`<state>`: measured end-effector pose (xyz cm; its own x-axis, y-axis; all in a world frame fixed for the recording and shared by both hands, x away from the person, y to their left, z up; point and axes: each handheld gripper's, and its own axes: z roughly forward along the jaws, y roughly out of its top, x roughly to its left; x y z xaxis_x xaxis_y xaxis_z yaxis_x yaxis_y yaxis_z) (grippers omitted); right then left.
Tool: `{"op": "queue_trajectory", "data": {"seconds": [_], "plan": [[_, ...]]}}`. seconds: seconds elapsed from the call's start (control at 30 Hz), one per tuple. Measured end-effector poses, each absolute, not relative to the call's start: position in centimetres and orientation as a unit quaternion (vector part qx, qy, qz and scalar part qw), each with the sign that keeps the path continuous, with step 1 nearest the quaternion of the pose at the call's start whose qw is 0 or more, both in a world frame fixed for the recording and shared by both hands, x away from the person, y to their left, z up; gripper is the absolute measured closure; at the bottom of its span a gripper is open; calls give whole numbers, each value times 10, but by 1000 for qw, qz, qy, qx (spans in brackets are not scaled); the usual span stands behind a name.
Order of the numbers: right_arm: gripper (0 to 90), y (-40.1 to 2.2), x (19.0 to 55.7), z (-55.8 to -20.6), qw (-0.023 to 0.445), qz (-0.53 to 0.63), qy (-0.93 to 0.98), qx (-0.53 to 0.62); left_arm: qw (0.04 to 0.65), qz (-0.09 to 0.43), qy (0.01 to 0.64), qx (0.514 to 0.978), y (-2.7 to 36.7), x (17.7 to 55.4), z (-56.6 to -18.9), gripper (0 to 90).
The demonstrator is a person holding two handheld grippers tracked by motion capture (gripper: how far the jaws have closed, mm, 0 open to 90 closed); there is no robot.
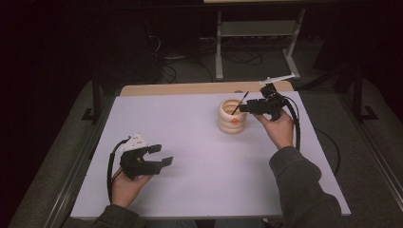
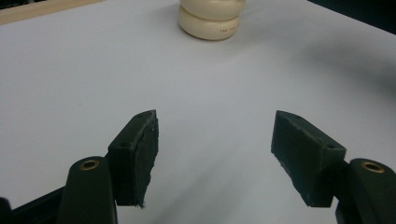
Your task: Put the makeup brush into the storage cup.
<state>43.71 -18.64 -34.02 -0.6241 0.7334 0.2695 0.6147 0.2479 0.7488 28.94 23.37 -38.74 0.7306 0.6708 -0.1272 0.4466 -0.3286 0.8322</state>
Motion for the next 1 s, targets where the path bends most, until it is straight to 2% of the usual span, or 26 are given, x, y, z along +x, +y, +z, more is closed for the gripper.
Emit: {"op": "queue_trajectory", "data": {"seconds": [1.0], "plan": [[363, -199, 396, -362, 63, 468, 784, 404, 457, 119, 338, 814, 236, 289, -384, 287]]}}
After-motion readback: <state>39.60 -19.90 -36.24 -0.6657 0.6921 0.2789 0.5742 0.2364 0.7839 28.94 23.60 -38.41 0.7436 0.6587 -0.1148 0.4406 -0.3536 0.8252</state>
